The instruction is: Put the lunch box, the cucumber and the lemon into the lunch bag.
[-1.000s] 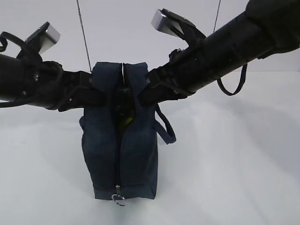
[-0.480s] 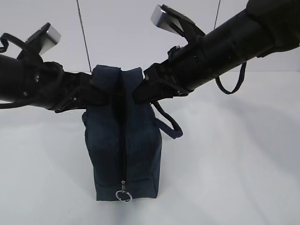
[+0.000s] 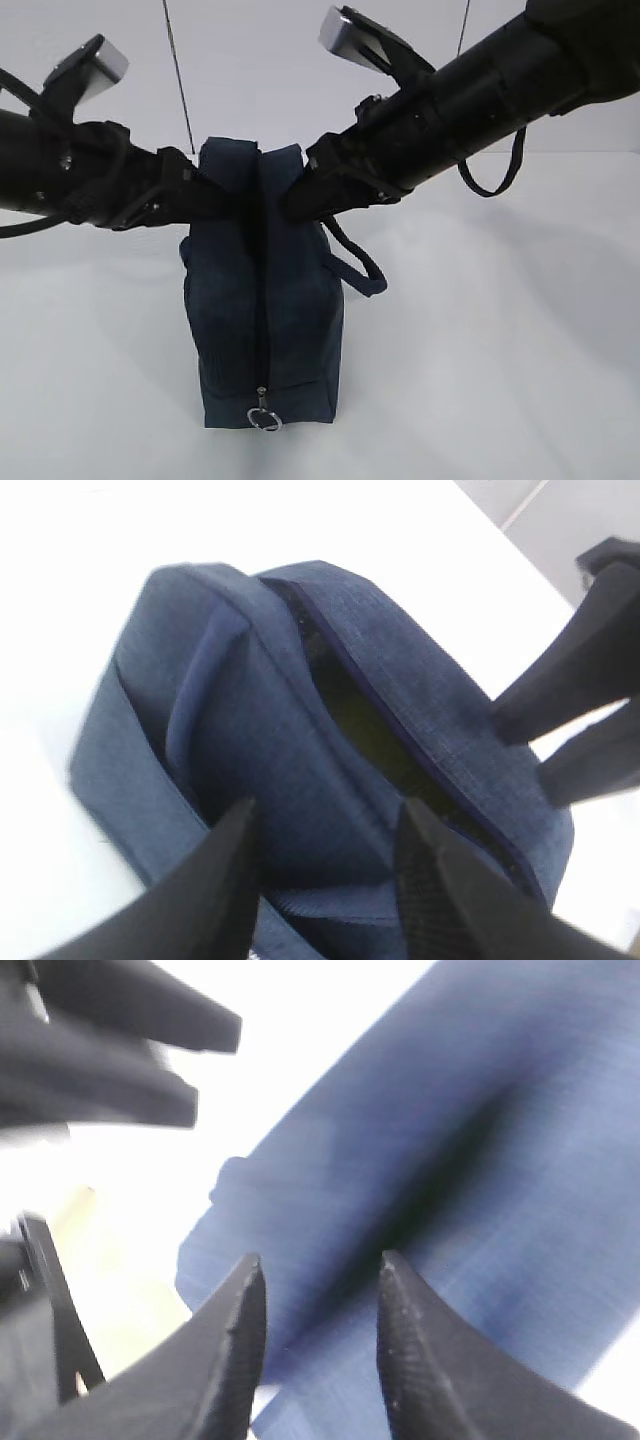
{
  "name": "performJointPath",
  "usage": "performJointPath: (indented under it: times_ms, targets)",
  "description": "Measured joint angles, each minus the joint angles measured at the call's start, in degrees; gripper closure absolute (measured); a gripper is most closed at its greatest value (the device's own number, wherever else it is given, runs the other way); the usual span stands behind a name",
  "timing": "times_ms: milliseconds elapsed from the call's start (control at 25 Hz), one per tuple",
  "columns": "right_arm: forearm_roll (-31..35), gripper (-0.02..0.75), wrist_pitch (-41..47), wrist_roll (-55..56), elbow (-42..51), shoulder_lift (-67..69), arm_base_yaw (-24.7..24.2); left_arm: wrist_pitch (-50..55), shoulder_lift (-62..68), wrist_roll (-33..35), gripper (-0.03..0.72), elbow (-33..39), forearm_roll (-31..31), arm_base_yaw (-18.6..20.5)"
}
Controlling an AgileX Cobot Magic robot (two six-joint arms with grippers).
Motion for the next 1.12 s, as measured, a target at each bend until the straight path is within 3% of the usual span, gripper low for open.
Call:
performJointPath:
  times_ms: [280, 800, 1120]
  targets:
    - [-3.8, 0.444, 4.6, 0.3, -4.7, 0.0, 0.0, 0.4, -5.9, 1.9, 0.367, 0.0, 3.8, 2.5]
    - [-27.6, 0.444, 14.1, 13.0, -9.7, -1.1, 0.0, 4.2, -12.2, 2.0, 0.367, 0.0, 15.4, 5.0]
    - [-36.4, 0.444, 16.3, 17.5, -9.8, -5.9, 0.0, 6.1, -13.2, 2.0, 0.369, 0.0, 23.2, 5.0]
